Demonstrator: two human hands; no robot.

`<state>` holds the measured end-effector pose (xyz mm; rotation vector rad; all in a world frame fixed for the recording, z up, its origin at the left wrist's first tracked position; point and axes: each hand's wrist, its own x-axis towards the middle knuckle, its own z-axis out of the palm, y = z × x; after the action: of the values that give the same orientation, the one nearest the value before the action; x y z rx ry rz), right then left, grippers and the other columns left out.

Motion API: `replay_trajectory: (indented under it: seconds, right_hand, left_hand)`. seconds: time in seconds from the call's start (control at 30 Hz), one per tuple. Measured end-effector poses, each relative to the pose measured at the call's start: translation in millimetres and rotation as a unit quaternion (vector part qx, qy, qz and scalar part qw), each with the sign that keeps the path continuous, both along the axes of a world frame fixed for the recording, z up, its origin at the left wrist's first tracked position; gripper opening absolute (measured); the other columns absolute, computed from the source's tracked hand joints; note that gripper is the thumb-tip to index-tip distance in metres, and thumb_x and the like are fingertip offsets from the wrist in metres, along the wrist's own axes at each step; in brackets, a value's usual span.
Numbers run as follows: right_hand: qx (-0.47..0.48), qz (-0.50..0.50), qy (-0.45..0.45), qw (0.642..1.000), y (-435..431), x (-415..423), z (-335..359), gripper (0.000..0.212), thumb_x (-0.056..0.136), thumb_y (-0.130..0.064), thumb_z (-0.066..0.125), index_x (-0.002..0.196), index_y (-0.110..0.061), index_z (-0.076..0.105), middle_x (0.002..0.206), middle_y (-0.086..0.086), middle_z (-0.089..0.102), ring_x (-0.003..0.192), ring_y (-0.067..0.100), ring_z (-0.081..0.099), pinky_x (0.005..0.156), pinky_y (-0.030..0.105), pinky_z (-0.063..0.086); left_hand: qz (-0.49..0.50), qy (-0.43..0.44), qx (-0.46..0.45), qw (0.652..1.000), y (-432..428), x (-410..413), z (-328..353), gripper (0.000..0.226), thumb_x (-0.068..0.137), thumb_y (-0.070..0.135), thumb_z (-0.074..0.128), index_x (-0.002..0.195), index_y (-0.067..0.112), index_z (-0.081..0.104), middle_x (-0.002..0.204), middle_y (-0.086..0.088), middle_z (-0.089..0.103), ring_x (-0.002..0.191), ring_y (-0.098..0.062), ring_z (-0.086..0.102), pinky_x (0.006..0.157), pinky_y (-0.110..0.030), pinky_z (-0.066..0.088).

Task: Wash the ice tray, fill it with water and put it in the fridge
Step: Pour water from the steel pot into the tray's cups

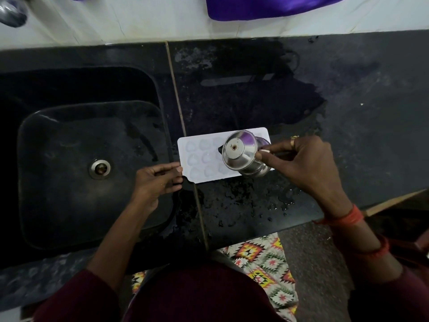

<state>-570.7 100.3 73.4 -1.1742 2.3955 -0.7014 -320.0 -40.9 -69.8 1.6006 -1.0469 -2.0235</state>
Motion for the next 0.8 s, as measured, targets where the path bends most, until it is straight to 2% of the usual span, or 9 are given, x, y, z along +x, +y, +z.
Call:
replay_trajectory:
  seconds: [0.17, 0.33, 0.6, 0.8]
  right_hand:
    - [-0.002, 0.003, 0.009, 1.0, -0.1, 2.1, -0.8, 0.03, 0.072, -0.057, 0.081, 0.089, -0.032, 0.082, 0.075, -0.012, 0.076, 0.065, -0.001, 0.069, 0.066, 0.023, 0.054]
    - [-0.001, 0.006, 0.011, 1.0, -0.8, 2.4, 0.2, 0.029, 0.072, -0.059, 0.079, 0.088, -0.035, 0.081, 0.072, -0.011, 0.075, 0.062, 0.003, 0.069, 0.065, 0.027, 0.055]
    - [0.006, 0.007, 0.007, 1.0, -1.3, 2.8, 1.4, 0.028, 0.072, -0.055, 0.081, 0.09, -0.032, 0.082, 0.076, -0.015, 0.075, 0.064, -0.005, 0.067, 0.063, 0.022, 0.055]
    - [0.007, 0.009, 0.01, 1.0, 0.3, 1.4, 1.5, 0.028, 0.073, -0.055, 0.08, 0.09, -0.033, 0.082, 0.069, -0.019, 0.07, 0.064, -0.008, 0.065, 0.06, 0.017, 0.049]
  left_hand:
    - [-0.004, -0.003, 0.001, 1.0, -0.1, 3.5, -2.0, 0.013, 0.082, 0.01, 0.08, 0.095, 0.011, 0.077, 0.076, -0.006, 0.077, 0.063, -0.01, 0.071, 0.058, -0.024, 0.06]
    - [-0.002, -0.003, 0.004, 1.0, -0.1, 3.7, -2.9, 0.011, 0.083, 0.01, 0.079, 0.093, 0.012, 0.077, 0.077, -0.005, 0.077, 0.062, -0.009, 0.07, 0.057, -0.024, 0.059]
    - [-0.006, 0.001, 0.005, 1.0, 0.1, 3.6, -2.6, 0.013, 0.083, 0.009, 0.078, 0.096, 0.01, 0.076, 0.076, -0.005, 0.077, 0.063, -0.01, 0.07, 0.057, -0.024, 0.059]
    - [-0.002, -0.002, 0.007, 1.0, 2.1, 1.9, -0.2, 0.011, 0.084, 0.008, 0.078, 0.094, 0.01, 0.076, 0.074, -0.004, 0.076, 0.061, -0.009, 0.07, 0.057, -0.024, 0.06]
